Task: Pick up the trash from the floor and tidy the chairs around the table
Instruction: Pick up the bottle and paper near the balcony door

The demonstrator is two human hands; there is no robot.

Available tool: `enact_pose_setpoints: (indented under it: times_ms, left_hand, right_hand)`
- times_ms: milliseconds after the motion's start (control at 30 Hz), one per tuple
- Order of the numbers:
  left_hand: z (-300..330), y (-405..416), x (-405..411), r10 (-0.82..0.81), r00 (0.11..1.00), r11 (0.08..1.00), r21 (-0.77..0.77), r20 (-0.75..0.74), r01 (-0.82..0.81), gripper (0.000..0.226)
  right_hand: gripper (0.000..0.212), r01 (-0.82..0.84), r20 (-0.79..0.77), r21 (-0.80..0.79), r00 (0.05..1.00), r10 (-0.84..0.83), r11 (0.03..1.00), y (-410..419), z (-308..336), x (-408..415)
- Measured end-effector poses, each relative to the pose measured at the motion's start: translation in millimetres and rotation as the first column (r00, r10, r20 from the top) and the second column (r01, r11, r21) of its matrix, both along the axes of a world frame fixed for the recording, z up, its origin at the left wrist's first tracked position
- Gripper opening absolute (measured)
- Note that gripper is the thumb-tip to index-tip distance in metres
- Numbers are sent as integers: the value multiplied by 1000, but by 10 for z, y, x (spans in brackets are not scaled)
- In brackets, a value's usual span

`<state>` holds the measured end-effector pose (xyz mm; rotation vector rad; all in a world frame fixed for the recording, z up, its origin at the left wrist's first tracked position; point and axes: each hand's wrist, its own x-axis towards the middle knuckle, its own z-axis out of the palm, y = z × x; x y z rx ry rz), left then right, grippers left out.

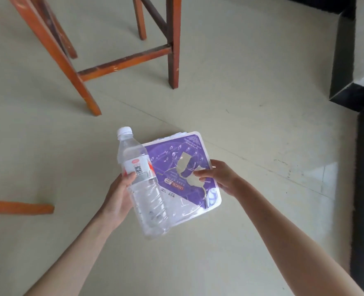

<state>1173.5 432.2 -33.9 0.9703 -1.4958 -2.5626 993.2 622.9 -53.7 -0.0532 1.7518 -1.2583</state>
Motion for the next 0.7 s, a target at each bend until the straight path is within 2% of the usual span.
enact_pose_setpoints:
  times_ms: [133,200,267,367,433,500,600,633,700]
  left_hand:
    - [39,-274,106,135,991,991,-13,-14,-135,84]
    - [47,-402,153,216,976,976,-3,-5,-216,95]
    - [59,-554,169,281,960,960,-1,1,-281,105]
    - [-6,-707,164,301,954,954,-3,-19,-301,92]
    - [-114,-792,162,331,943,943,-13,-34,-331,82]
    - [-235,-868,168,362,931,931,-26,-48,-363,70]
    - [-468,-925,247,380,924,924,-22,-51,-381,70]
    - [-548,-934,281,388,921,921,-19,-43,-389,63]
    - [-654,-915,368,411,911,912,7,-18,-411,40]
  right_hand:
    - [17,-9,-102,71,995,16,997,-381,70,13]
    - [14,0,-159,152,987,25,988,-519,118,-12]
    - [14,-51,-282,291,950,137,955,-628,144,-84]
    - [34,-107,-425,459,845,324,882,-762,125,-202]
    - [43,-160,-518,526,719,465,835,-864,26,-269]
    - [53,-244,-568,616,522,637,749,-982,-184,-344]
    - [66,-309,-501,773,237,832,554,-1178,-558,-414]
    - [69,-302,-467,810,185,865,502,-1228,-663,-421]
    - [73,-300,-411,847,152,899,438,-1291,-814,-397]
